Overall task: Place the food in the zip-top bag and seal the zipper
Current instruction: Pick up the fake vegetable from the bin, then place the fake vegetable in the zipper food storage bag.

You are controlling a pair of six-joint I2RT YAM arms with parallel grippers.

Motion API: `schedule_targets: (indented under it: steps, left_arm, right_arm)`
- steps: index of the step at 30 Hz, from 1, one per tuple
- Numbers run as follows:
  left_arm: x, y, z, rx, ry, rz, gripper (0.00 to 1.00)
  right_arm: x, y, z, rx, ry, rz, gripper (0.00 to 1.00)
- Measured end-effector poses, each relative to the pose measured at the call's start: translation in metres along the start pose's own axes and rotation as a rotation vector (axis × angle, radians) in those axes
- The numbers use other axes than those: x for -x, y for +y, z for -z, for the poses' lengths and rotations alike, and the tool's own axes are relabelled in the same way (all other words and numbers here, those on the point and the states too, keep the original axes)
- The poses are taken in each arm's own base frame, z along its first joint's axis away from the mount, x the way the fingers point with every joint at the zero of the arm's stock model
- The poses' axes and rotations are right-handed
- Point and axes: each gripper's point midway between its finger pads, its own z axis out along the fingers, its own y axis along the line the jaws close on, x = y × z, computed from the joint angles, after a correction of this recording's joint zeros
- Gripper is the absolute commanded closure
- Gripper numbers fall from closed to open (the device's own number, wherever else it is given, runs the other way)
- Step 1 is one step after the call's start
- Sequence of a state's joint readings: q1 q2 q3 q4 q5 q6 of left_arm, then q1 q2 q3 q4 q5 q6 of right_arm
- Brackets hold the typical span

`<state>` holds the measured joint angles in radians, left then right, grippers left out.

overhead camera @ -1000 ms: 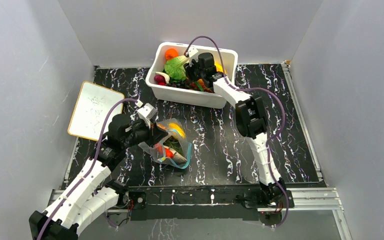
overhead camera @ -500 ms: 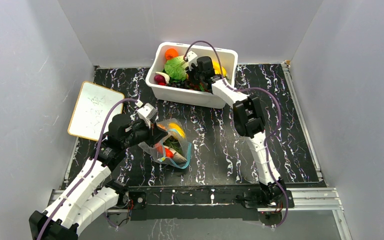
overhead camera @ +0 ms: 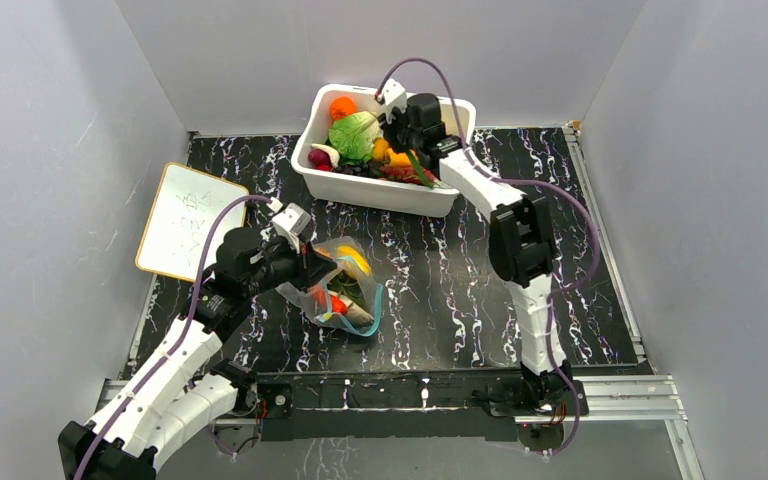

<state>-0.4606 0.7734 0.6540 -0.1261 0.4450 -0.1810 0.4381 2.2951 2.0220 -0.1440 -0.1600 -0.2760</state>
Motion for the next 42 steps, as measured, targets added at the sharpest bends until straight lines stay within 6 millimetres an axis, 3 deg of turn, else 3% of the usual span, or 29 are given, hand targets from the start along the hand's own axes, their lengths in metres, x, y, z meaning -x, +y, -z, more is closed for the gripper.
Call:
schedule_targets:
  steps: [4,7,13,18,24,27,34,38,42]
  left_arm:
    - [0.005,-0.003,-0.001,-0.003,-0.017,0.045,1.0]
    - [0.011,-0.006,0.0,-0.006,-0.029,0.078,1.0]
    - [0.028,-0.012,0.001,-0.013,-0.058,0.131,1.0]
    - [0.03,-0.011,-0.001,0.002,-0.061,0.191,1.0]
    - [0.037,-0.009,-0.002,0.025,-0.078,0.254,1.0]
    - [0.041,-0.007,-0.002,0.035,-0.092,0.269,1.0]
    - [0.046,-0.003,-0.003,0.058,-0.118,0.279,1.0]
    - [0.05,0.001,-0.005,0.072,-0.132,0.264,1.0]
    - [0.055,0.006,-0.009,0.089,-0.135,0.231,1.0]
  right_arm:
    - [0.048,-0.006,0.039,-0.017,-0.085,0.017,0.99]
    - [0.071,-0.005,0.065,-0.009,-0.134,0.024,0.98]
    - [0.084,0.013,0.114,0.04,-0.181,-0.013,0.98]
    - [0.086,0.04,0.169,0.11,-0.237,-0.082,0.98]
    - [0.131,0.074,0.242,0.203,-0.397,-0.169,0.98]
    - [0.144,0.089,0.272,0.251,-0.434,-0.233,0.97]
    - [0.126,0.126,0.314,0.345,-0.335,-0.456,0.96]
    - [0.103,0.156,0.322,0.408,-0.205,-0.564,0.95]
    - [0.071,0.198,0.329,0.491,-0.023,-0.653,0.95]
